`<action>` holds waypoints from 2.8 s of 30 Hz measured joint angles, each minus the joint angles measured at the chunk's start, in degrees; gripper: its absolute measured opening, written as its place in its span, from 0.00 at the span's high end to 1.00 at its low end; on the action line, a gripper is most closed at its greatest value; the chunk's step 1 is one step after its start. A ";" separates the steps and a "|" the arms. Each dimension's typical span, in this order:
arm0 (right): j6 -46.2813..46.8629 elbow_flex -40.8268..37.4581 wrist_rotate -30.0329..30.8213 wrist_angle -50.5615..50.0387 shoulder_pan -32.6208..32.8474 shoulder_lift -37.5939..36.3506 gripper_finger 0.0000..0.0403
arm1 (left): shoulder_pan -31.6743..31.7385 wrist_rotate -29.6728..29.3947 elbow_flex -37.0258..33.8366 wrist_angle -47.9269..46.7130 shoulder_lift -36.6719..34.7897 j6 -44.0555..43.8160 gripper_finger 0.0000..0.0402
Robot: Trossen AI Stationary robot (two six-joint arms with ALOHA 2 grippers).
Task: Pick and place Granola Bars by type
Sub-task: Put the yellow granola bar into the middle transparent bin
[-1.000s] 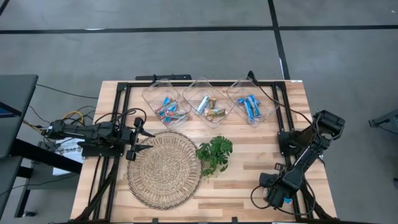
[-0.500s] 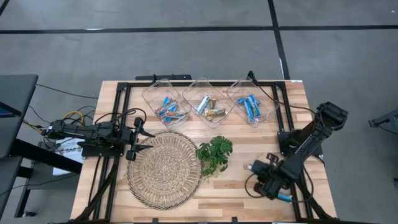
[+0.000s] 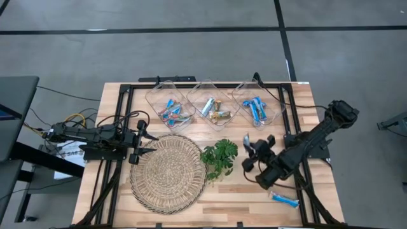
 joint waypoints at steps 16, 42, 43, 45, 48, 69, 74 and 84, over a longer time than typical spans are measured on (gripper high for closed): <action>-28.10 0.10 23.48 23.96 -15.39 0.00 0.86 | 0.00 0.02 0.00 -0.01 -0.01 0.00 0.52; -85.02 0.10 -21.41 42.48 -43.61 0.00 0.86 | 0.00 0.02 -0.01 -0.01 0.00 0.00 0.52; -87.29 0.10 -22.52 42.46 -43.90 0.00 0.86 | 0.00 0.02 -0.01 0.00 -0.01 0.00 0.52; -91.04 0.10 -24.12 42.36 -44.55 0.00 0.86 | 0.00 0.02 -0.01 0.00 0.00 0.00 0.52; -95.90 0.10 -26.92 42.22 -45.56 0.00 0.86 | 0.00 0.02 -0.02 0.00 0.00 0.00 0.52; -99.47 23.49 -37.97 14.36 -50.26 16.66 0.86 | 0.00 -0.02 0.00 0.00 0.00 0.00 0.52; -101.15 27.61 -38.39 10.32 -51.02 19.72 0.86 | 0.00 -0.02 -0.01 0.00 -0.01 0.00 0.52; -101.75 28.05 -37.81 8.59 -51.50 19.87 0.73 | 0.00 0.00 0.00 0.00 -0.01 0.00 0.52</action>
